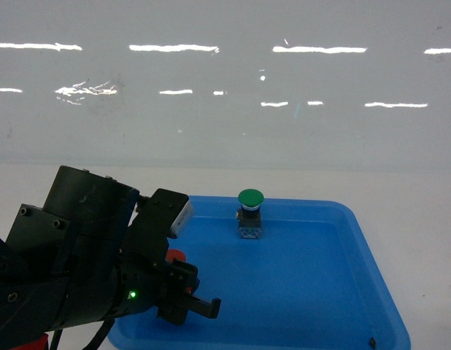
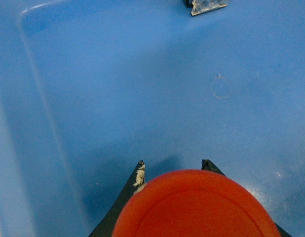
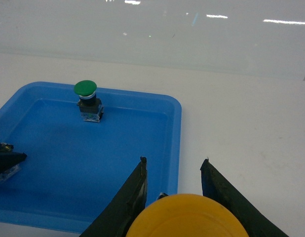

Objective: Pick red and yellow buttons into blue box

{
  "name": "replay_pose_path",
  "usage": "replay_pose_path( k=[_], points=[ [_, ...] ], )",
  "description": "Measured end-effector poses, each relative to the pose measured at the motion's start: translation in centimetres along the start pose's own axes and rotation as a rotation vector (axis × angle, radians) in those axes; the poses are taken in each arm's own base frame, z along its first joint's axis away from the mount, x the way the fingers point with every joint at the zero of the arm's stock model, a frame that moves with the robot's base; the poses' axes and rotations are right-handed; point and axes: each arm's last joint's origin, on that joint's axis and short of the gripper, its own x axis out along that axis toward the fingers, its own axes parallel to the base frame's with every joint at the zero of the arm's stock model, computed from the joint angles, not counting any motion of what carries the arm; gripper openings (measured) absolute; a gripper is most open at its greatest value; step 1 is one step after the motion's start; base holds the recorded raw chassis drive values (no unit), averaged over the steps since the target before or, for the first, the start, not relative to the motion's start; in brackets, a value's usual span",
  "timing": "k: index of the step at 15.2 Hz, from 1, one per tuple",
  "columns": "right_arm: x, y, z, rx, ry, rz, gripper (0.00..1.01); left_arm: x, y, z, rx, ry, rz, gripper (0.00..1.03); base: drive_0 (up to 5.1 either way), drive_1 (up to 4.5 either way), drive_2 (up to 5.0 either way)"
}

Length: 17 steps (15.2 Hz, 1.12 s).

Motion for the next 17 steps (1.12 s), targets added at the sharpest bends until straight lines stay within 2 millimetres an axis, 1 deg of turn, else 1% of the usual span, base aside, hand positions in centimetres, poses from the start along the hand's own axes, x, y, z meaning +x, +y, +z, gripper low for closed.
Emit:
replay_pose_path(
  k=[1, 3, 4, 5, 6, 8, 9, 11, 12, 13, 15, 16, 17],
  points=[
    [0.0, 0.0, 0.0, 0.0, 0.0, 0.0, 0.3, -0.2, 0.1, -0.1, -0.003, 0.002, 0.002, 0.26, 0.0, 0.0, 0.0],
    [0.0, 0.0, 0.0, 0.0, 0.0, 0.0, 0.3, -1.5, 0.6, 0.3, -0.016, -0.026, 0.026, 0.26, 0.0, 0.0, 0.0],
    [0.0, 0.0, 0.0, 0.0, 0.0, 0.0, 0.3, -3.0, 1.2, 1.2, -0.031, -0.078, 0.058, 0.26, 0.0, 0.0, 0.0],
    [0.0, 0.0, 0.0, 0.0, 0.0, 0.0, 0.3, -5.1, 2.2, 2.6, -0.045, -0.163, 0.117, 0.26, 0.0, 0.0, 0.0],
    [0.0, 0.0, 0.0, 0.0, 0.0, 0.0, 0.3, -6.7, 3.1, 3.5, -0.057, -0.227, 0.17, 0.26, 0.0, 0.0, 0.0],
    [0.0, 0.0, 0.0, 0.0, 0.0, 0.0, 0.3, -9.6, 4.3, 4.1, -0.08, -0.302, 0.256, 0.26, 0.0, 0.0, 0.0],
    [0.0, 0.0, 0.0, 0.0, 0.0, 0.0, 0.3, -10.8, 4.3, 4.3, -0.08, -0.331, 0.283, 0.26, 0.0, 0.0, 0.0],
    [0.0, 0.0, 0.0, 0.0, 0.0, 0.0, 0.3, -12.9, 3.7, 4.5, -0.081, -0.401, 0.347, 0.26, 0.0, 0.0, 0.0],
    [0.0, 0.0, 0.0, 0.0, 0.0, 0.0, 0.3, -13.7, 3.0, 4.4, -0.08, -0.411, 0.378, 0.26, 0.0, 0.0, 0.0],
    [0.0, 0.0, 0.0, 0.0, 0.0, 0.0, 0.3, -14.4, 1.9, 4.1, -0.073, -0.421, 0.381, 0.26, 0.0, 0.0, 0.0],
    [0.0, 0.0, 0.0, 0.0, 0.0, 0.0, 0.3, -15.2, -1.2, 3.9, -0.034, -0.452, 0.36, 0.25, 0.0, 0.0, 0.0],
    [0.0, 0.0, 0.0, 0.0, 0.0, 0.0, 0.3, -15.1, -1.6, 3.8, -0.023, -0.444, 0.344, 0.25, 0.0, 0.0, 0.0],
    [0.0, 0.0, 0.0, 0.0, 0.0, 0.0, 0.3, -15.1, -1.5, 3.7, -0.026, -0.441, 0.352, 0.25, 0.0, 0.0, 0.0]
  ],
)
